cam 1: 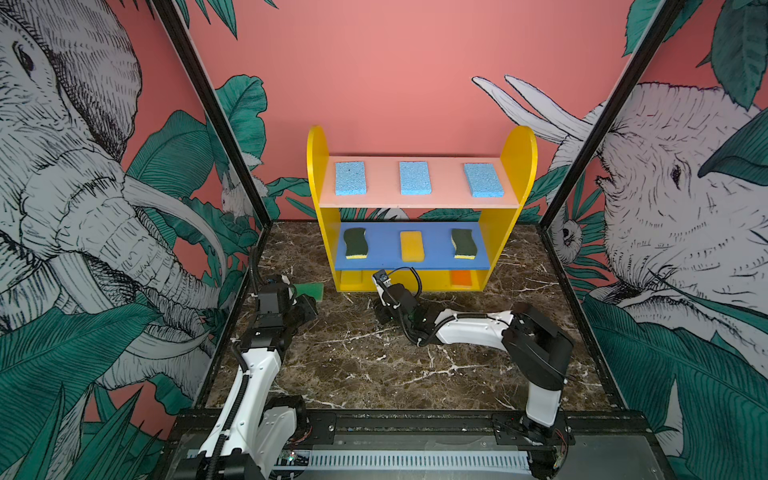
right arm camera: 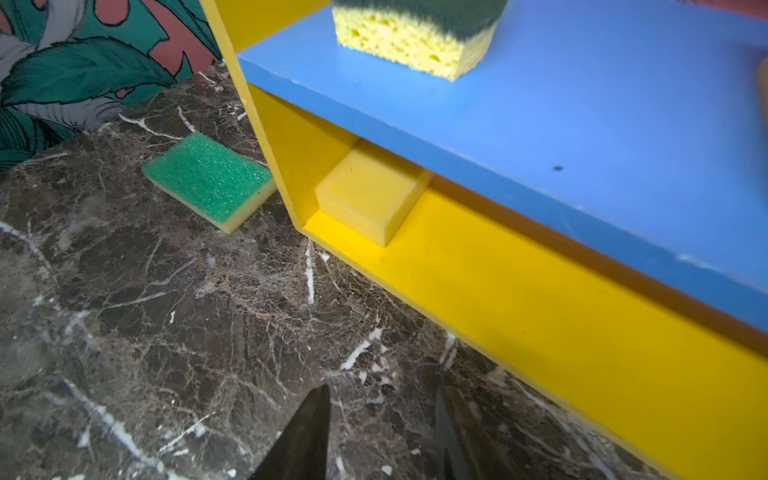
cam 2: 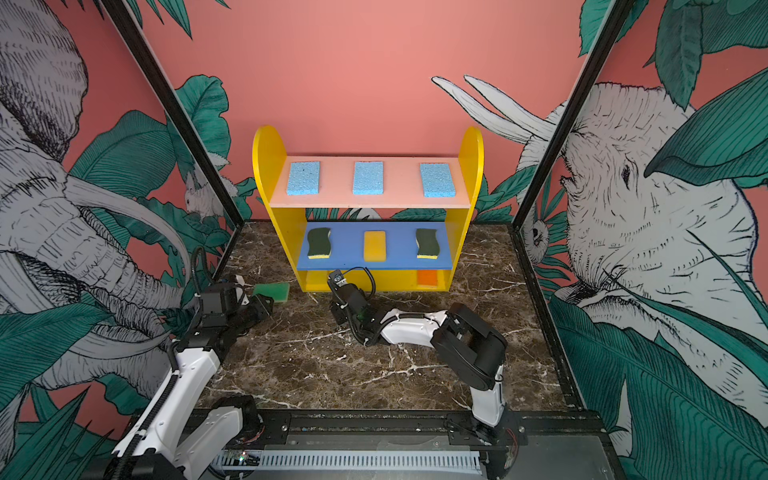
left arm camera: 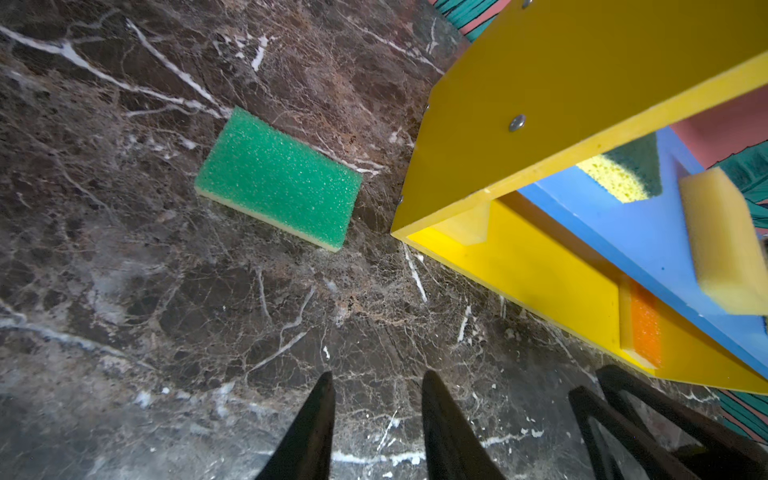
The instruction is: Place and organize the cleaning sponges onto the shelf
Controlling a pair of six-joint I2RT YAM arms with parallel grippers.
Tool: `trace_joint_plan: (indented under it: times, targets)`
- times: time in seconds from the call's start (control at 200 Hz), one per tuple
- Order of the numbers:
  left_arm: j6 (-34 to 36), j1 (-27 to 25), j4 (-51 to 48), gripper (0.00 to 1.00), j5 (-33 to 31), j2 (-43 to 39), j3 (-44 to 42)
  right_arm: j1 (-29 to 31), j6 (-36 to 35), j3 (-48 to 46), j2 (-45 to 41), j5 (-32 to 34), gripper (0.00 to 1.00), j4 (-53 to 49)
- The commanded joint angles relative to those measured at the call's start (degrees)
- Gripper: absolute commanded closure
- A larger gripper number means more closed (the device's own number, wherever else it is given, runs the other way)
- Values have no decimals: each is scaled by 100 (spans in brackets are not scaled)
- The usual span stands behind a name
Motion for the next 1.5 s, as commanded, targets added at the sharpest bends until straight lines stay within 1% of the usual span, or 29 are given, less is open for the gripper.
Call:
trace_joint_plan:
  times: [0.0, 0.065, 0.11, 0.14, 0.205, 0.225, 0.305, 0.415, 0.445, 0.515, 0.565, 0.655, 0.77, 0.815, 0.92, 1.1, 1.18, 1.325, 1.49]
  targets:
    - [-335, -20, 190, 61, 379, 19, -105, -81, 80, -496, -468, 175, 42, -105]
    - [-436, -21, 188, 59, 233, -10, -186, -179, 149, -894, -829, 174, 31, 87]
    - [-421, -25, -23, 58, -39, -3, -120, -250, 215, -1116, -1056, 174, 24, 140]
    - [-399, -21, -253, 57, -275, 33, -33, -305, 234, -1235, -1206, 149, 17, 140]
    - [-361, -15, -663, 56, -664, 157, 237, -425, 246, -1454, -1382, 99, 13, 108]
    - [-353, -13, -744, 56, -736, 202, 322, -459, 242, -1513, -1609, 89, 11, 97]
    - [-449, -9, -985, 53, -853, 377, 599, -580, 280, -1715, -1879, 114, 1, 69]
    - [-619, -13, -1157, 50, -910, 573, 824, -697, 441, -1802, -2120, 368, 1, -110]
    - [-662, -10, -1172, 49, -962, 613, 832, -709, 521, -1792, -2157, 558, 1, -211]
    - [-746, -11, -1181, 48, -1087, 732, 882, -709, 968, -1706, -2206, 1199, 1, -550]
    - [-777, -11, -1256, 47, -1200, 837, 955, -709, 1138, -1587, -2287, 1324, 1, -1003]
    - [-720, -7, -1468, 46, -1455, 1069, 1215, -714, 1112, -1426, -2411, 1297, 1, -1548]
    - [-510, -6, -1789, 46, -1789, 1395, 1712, -710, 524, -1289, -2454, 1127, 1, -1922]
    - [-441, 25, -1841, 45, -1808, 1491, 1887, -722, 460, -1257, -2422, 1128, 1, -1988]
    - [-311, 115, -1856, 43, -1770, 1728, 2204, -755, 594, -1213, -2384, 1070, 1, -2068]
    - [49, 234, -2013, 43, -2123, 2495, 2797, -764, 490, -1246, -2359, 967, 1, -1922]
    - [80, 272, -2016, 44, -2249, 2920, 3102, -773, 455, -1199, -2298, 876, 1, -1899]
    - [132, 371, -1655, 47, -2368, 3444, 3424, -779, 531, -1089, -2135, 649, 1, -1873]
    - [261, 414, -1563, 49, -2421, 4154, 3901, -802, 588, -1056, -2044, 412, 1, -1786]
